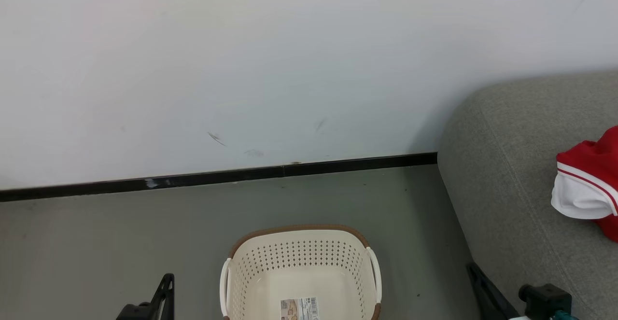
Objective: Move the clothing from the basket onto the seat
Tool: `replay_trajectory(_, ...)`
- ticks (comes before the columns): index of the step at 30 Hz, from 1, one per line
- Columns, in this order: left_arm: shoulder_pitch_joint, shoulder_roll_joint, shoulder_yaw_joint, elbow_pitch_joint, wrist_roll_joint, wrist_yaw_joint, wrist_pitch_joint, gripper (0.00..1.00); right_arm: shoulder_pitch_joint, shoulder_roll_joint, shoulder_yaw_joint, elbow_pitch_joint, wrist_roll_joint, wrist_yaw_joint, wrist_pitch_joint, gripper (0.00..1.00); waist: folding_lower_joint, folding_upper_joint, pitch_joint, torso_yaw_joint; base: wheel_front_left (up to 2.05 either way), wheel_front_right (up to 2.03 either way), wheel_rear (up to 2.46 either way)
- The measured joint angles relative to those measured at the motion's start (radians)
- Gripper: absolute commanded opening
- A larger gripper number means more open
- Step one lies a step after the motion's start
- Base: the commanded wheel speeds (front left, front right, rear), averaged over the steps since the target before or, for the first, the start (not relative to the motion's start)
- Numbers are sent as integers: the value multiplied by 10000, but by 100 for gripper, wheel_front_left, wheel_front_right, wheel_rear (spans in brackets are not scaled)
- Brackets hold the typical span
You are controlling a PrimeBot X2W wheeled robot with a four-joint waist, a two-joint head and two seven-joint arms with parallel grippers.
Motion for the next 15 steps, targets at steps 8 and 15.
replay_trajectory(8, 0, -81, 297, -23, -963, -284, 247, 0, 62, -2, 190, -253, 1045, 0, 0, 0, 0, 0, 36, -12, 0, 0, 0)
replay_trajectory(15, -3, -171, 546, -102, -2119, -523, 514, 0, 56, -2, 148, -339, 2433, 0, 100, 0, 5, 0, 72, -16, 0, 0, 0)
